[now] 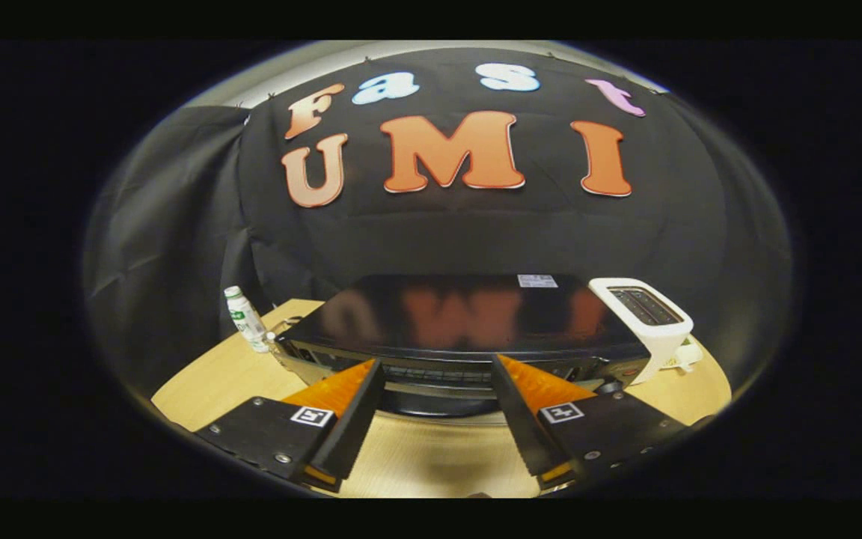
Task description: Open the toaster oven, put the food inside, and close the toaster oven door.
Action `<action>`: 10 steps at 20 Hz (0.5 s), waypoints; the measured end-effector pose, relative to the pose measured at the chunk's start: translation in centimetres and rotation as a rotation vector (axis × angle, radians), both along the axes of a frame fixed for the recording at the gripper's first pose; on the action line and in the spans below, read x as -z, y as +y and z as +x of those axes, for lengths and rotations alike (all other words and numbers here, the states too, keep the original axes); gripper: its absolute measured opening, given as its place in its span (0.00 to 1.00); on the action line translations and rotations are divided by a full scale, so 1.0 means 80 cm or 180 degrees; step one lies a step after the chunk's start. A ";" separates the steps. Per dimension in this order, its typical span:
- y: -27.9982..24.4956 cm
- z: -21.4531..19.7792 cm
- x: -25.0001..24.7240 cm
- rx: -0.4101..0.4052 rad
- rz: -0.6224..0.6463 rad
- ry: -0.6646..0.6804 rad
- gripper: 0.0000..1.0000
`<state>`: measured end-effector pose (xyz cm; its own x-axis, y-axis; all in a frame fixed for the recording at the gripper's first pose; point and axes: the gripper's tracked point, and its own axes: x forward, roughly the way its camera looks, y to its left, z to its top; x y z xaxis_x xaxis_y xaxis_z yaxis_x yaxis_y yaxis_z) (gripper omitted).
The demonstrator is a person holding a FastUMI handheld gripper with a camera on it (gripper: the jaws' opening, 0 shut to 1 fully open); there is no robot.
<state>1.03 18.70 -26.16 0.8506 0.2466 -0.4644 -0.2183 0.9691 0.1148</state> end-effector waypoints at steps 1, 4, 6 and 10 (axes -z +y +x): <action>-0.002 -0.012 0.001 -0.0028 0.0009 -0.0001 0.82; 0.002 -0.043 0.012 -0.0186 0.0012 0.0146 0.81; 0.004 -0.070 0.023 -0.0321 -0.0005 0.0289 0.81; 0.010 -0.118 0.054 -0.0453 0.0025 0.0574 0.81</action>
